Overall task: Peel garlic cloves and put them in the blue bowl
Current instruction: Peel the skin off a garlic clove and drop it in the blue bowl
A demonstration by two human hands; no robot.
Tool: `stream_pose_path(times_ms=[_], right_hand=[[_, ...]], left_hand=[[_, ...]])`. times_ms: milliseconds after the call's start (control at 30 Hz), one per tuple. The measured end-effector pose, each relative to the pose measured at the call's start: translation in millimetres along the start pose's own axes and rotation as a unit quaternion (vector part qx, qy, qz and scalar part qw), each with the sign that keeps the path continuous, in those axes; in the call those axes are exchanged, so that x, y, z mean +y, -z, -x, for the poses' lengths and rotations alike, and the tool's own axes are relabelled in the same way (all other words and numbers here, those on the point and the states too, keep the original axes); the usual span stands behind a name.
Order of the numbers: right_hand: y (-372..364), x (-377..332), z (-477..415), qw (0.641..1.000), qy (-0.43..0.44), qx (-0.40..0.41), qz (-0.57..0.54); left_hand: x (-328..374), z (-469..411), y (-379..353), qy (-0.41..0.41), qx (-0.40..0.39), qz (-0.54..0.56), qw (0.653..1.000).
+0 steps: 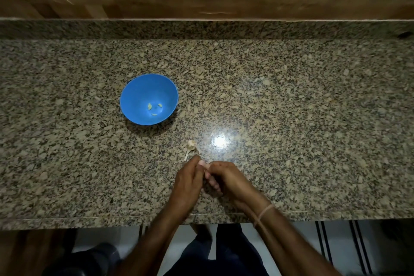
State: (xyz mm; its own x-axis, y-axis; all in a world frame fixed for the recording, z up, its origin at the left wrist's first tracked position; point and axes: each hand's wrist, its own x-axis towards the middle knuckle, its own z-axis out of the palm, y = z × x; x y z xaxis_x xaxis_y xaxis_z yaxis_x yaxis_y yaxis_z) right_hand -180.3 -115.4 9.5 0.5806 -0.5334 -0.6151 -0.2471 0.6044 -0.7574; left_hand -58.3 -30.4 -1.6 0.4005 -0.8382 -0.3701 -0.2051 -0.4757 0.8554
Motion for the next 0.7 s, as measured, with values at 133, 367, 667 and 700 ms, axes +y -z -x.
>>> stream_pose_path(times_ms=[133, 367, 667, 700], right_hand=[[-2, 2, 0, 0.999, 0.012, 0.005, 0.052], [6, 11, -1, 0.915, 0.237, 0.035, 0.324], [6, 20, -3, 0.910, 0.245, 0.136, 0.305], [6, 19, -4, 0.909, 0.249, 0.134, 0.307]], left_hand=[[6, -1, -1, 0.040, -0.004, 0.049, 0.998], [10, -5, 7, 0.190, -0.091, 0.218, 0.953], [15, -5, 3, 0.268, -0.062, 0.224, 0.935], [13, -5, 3, 0.249, -0.053, 0.199, 0.946]])
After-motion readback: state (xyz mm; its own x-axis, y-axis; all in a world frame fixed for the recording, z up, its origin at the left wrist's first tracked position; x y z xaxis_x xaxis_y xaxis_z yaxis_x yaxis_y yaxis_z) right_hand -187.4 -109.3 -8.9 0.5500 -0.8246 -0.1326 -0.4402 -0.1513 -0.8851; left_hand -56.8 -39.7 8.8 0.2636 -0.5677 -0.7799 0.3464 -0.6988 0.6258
